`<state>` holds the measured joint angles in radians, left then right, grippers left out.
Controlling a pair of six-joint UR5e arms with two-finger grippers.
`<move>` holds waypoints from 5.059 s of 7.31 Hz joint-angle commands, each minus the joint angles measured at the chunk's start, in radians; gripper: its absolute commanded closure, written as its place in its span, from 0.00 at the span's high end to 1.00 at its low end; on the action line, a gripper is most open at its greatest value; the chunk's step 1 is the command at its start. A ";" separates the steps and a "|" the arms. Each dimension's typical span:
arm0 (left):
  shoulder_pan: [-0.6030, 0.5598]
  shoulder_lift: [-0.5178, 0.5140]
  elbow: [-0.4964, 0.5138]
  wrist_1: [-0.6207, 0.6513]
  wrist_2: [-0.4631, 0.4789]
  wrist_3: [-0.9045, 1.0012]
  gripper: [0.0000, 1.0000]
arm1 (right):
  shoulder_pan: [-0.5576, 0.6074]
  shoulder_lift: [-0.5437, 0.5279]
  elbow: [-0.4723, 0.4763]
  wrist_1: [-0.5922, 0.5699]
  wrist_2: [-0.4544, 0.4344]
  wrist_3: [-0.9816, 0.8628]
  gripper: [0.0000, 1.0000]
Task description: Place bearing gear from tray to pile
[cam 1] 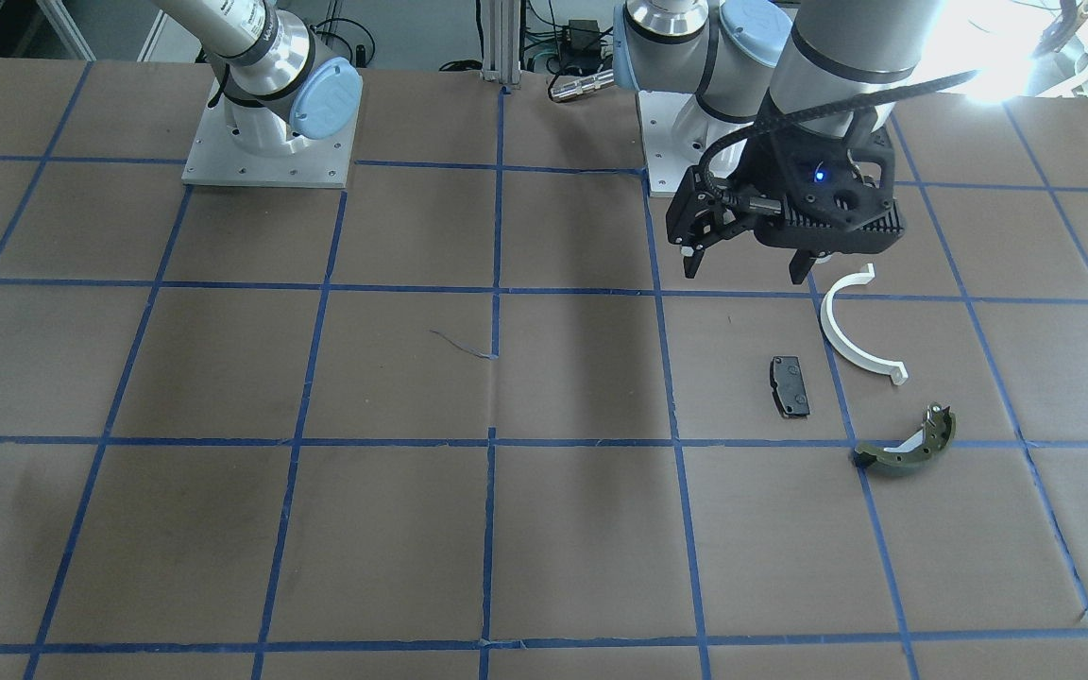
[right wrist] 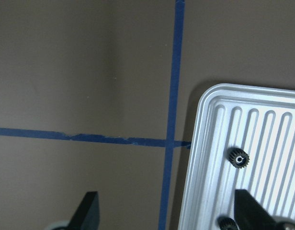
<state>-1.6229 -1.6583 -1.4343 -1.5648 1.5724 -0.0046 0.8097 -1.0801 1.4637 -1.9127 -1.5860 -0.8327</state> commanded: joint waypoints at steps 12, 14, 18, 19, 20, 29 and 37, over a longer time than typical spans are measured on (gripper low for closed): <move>0.000 0.000 0.000 0.000 -0.002 0.000 1.00 | -0.126 0.178 0.001 -0.178 0.014 -0.240 0.64; 0.000 0.000 0.000 0.000 -0.002 0.000 1.00 | -0.126 0.178 -0.005 -0.181 0.014 -0.235 0.59; 0.000 0.000 0.000 0.000 0.000 0.000 1.00 | -0.119 0.180 -0.006 -0.181 0.017 -0.226 0.57; 0.000 0.000 0.000 0.000 -0.002 0.000 1.00 | -0.116 0.178 -0.006 -0.181 0.018 -0.224 0.57; 0.000 0.000 0.000 0.000 -0.002 0.000 1.00 | -0.116 0.183 -0.006 -0.181 0.018 -0.224 0.57; 0.000 0.000 0.000 0.000 -0.002 0.000 1.00 | -0.115 0.186 -0.006 -0.193 0.018 -0.224 0.43; 0.000 0.000 0.000 0.000 0.000 0.000 1.00 | -0.081 0.070 0.007 -0.105 0.000 -0.180 0.13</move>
<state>-1.6230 -1.6582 -1.4343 -1.5647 1.5717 -0.0046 0.7141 -0.9439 1.4587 -2.0713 -1.5805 -1.0471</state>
